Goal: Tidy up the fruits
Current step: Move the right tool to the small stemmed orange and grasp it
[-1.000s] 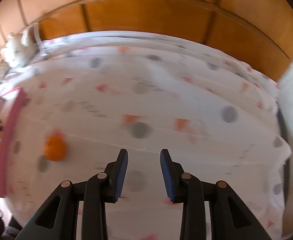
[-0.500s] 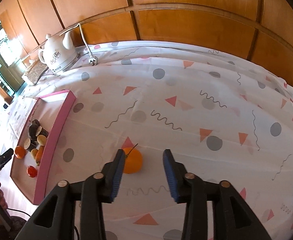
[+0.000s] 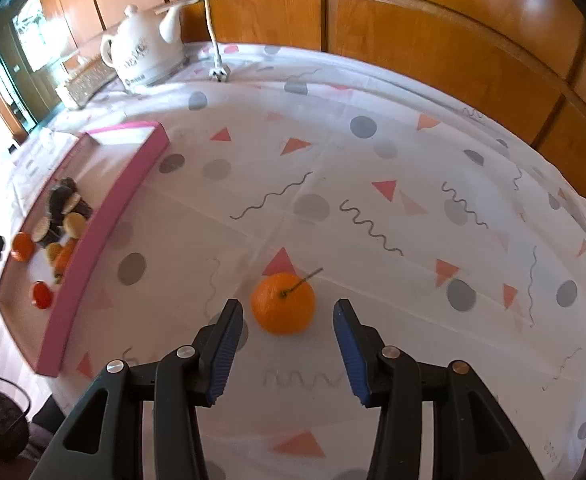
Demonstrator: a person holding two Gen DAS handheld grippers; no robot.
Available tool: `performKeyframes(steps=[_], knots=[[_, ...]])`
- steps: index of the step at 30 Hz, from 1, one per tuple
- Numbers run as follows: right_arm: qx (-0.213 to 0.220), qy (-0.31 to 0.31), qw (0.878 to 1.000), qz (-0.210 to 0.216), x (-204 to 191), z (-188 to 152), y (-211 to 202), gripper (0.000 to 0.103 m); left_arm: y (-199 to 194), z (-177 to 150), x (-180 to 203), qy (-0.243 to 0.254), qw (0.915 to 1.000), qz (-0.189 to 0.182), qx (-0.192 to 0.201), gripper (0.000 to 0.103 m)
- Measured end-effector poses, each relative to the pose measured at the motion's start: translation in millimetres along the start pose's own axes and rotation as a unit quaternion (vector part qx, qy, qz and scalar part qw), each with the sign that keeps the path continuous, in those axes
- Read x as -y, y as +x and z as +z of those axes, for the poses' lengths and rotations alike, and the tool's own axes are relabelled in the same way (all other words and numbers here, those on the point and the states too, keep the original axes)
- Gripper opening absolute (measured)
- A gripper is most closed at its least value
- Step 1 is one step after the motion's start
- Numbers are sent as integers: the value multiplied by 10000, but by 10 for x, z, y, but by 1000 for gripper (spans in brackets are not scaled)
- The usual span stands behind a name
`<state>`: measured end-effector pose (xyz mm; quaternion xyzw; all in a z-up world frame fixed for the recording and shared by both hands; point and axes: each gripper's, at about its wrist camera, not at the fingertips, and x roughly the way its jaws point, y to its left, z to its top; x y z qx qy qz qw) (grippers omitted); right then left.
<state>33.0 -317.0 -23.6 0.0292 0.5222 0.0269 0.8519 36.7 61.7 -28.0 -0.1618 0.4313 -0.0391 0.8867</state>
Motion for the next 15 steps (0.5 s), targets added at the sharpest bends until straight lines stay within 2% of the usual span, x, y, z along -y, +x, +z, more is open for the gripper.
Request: performKeyframes(steps=[7, 8, 15], knots=[[-255, 127, 9994, -188, -32, 37, 376, 48, -22, 7, -24, -14, 10000, 44, 31, 66], [-300, 174, 9992, -183, -26, 31, 407, 40, -26, 8, -25, -13, 10000, 56, 40, 66], [-167, 51, 9993, -316, -88, -10, 416, 40, -58, 13, -75, -91, 9997, 203, 97, 68]])
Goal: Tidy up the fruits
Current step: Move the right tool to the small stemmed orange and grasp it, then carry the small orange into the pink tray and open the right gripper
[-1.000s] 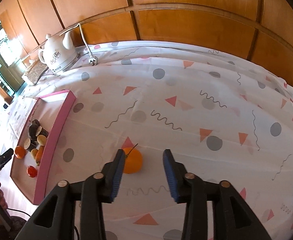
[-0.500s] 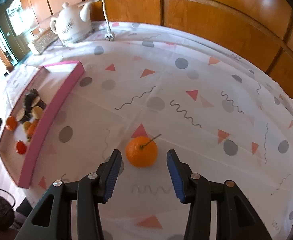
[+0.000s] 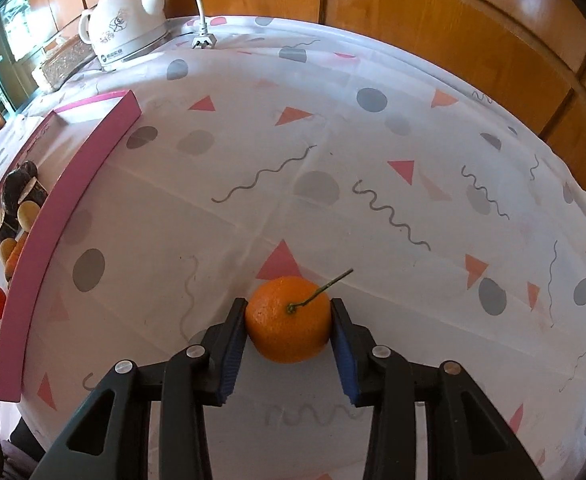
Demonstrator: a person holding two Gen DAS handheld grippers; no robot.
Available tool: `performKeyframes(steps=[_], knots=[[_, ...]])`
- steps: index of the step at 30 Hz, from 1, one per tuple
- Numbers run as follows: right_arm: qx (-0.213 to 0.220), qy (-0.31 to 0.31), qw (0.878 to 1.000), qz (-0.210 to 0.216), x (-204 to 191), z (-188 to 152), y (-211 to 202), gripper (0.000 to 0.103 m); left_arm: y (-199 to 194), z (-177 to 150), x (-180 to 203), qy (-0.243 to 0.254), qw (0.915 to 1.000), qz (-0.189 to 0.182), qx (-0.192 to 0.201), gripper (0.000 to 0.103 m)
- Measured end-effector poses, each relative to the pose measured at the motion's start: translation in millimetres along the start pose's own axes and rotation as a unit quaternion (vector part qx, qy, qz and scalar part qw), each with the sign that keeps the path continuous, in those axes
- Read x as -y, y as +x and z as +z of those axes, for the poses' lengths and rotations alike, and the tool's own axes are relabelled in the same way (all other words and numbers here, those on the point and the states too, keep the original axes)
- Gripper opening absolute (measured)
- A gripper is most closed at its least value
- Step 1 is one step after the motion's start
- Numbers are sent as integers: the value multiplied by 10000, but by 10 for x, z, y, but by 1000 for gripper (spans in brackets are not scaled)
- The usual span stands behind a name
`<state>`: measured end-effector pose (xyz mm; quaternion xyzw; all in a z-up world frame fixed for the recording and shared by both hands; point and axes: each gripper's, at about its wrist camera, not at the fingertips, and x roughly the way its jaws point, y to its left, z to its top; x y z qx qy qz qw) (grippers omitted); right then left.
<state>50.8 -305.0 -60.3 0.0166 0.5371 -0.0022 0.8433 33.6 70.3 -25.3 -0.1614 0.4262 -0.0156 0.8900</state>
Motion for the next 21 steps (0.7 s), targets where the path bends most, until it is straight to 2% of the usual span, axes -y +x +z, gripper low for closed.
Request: performKeyframes(steps=[10, 21], knots=[[72, 172, 9998, -19, 18, -1, -44, 40, 2, 0, -15, -15, 10000, 37, 19, 69], [236, -29, 9986, 471, -242, 96, -214, 40, 27, 1, -36, -51, 10000, 19, 0, 69]])
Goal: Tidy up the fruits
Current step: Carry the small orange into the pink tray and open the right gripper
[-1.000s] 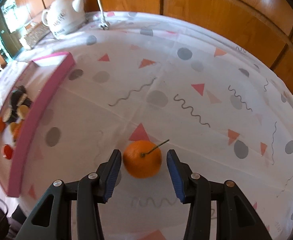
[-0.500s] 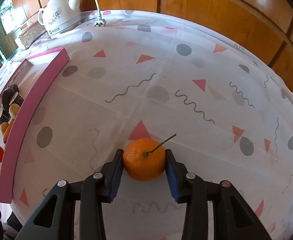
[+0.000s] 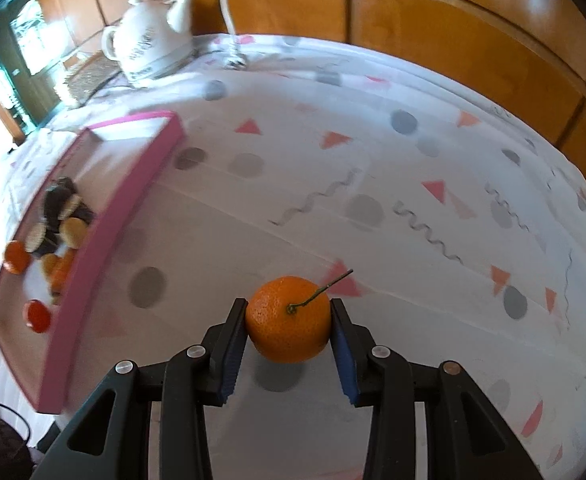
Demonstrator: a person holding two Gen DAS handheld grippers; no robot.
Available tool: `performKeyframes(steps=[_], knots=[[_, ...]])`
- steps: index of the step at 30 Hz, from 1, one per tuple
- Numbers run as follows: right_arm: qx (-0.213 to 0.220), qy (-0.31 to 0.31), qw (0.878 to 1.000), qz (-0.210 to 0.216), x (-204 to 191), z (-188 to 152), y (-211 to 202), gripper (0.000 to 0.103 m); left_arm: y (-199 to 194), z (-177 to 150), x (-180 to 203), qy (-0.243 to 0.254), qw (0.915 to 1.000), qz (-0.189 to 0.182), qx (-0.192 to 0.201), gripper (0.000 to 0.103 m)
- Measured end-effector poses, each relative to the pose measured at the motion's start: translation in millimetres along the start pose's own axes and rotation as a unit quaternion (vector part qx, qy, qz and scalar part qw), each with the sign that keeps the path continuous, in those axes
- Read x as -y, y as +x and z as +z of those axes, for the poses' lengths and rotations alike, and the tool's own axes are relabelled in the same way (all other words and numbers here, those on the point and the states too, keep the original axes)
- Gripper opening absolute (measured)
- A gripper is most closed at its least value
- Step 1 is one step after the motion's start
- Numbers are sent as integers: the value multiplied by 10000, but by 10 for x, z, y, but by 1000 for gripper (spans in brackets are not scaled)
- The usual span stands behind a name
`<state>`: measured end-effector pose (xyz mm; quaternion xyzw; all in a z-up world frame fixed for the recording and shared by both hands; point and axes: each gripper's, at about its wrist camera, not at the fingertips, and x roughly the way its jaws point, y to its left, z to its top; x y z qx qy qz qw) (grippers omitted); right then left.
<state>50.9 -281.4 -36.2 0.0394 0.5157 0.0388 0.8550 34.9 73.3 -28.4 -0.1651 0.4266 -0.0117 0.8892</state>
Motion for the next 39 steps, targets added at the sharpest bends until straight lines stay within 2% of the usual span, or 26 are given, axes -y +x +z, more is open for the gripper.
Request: performKeyframes(steps=[11, 23, 33, 39], knots=[[213, -835, 9944, 612, -762, 270, -133, 40, -4, 27, -79, -146, 9999, -61, 17, 69], [470, -1468, 9842, 866, -1466, 759, -18, 40, 33, 47, -263, -360, 9993, 18, -18, 69], [163, -1702, 9841, 473, -1658, 910, 470, 41, 70, 22, -294, -375, 9992, 43, -102, 69], [196, -1538, 9860, 607, -1548, 895, 440, 46, 70, 16, -274, -364, 9993, 43, -112, 69]])
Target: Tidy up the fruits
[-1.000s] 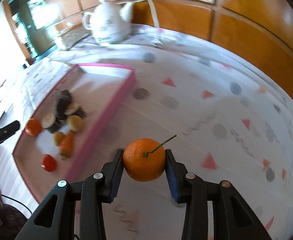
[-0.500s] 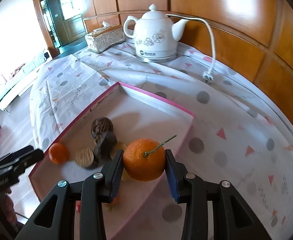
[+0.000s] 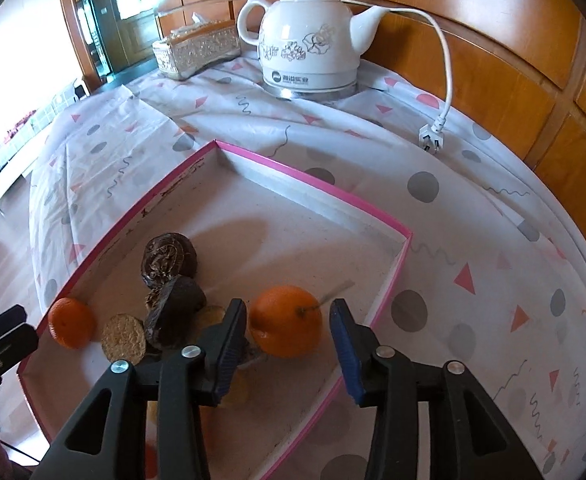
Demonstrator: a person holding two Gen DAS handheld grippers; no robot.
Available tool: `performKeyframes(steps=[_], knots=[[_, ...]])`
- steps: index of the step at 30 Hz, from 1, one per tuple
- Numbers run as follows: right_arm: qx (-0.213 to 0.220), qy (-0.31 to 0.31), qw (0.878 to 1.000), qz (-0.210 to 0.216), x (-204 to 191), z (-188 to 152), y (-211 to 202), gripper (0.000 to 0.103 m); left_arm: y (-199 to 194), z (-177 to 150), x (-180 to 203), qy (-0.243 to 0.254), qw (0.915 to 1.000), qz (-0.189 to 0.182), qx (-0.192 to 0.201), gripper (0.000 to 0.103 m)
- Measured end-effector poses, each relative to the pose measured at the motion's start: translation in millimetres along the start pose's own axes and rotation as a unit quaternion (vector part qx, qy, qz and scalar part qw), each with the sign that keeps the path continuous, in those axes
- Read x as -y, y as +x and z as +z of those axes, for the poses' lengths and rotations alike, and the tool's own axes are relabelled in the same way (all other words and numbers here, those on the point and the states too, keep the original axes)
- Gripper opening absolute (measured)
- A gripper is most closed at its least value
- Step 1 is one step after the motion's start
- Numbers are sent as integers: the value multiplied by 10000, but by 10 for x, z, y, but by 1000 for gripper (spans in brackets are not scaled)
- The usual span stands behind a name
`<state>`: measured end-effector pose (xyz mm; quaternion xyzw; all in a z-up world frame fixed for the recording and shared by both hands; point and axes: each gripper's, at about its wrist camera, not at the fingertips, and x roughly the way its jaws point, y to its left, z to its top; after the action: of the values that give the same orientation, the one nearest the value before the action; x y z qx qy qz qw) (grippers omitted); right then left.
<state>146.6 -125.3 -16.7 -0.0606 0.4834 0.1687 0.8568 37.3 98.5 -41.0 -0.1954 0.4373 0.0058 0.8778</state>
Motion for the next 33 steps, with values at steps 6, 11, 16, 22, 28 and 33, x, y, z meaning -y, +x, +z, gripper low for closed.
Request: performKeyframes(steps=[6, 11, 16, 22, 28, 33], knots=[[170, 299, 9993, 111, 106, -192, -224, 46, -17, -15, 45, 56, 10000, -25, 16, 69], [314, 418, 9984, 210, 94, -368, -406, 46, -44, -26, 94, 135, 9999, -25, 35, 69], [437, 377, 9975, 417, -70, -510, -543, 46, -100, -29, 127, 173, 9998, -13, 95, 69], [285, -293, 9953, 883, -478, -669, -641, 46, -188, -9, 77, 96, 9997, 32, 212, 70], [-121, -949, 9909, 951, -851, -762, -488, 46, -253, -22, 63, 129, 9995, 9, 272, 70], [-163, -981, 9943, 376, -863, -796, -362, 33, -284, -30, 41, 113, 9994, 33, 321, 70]])
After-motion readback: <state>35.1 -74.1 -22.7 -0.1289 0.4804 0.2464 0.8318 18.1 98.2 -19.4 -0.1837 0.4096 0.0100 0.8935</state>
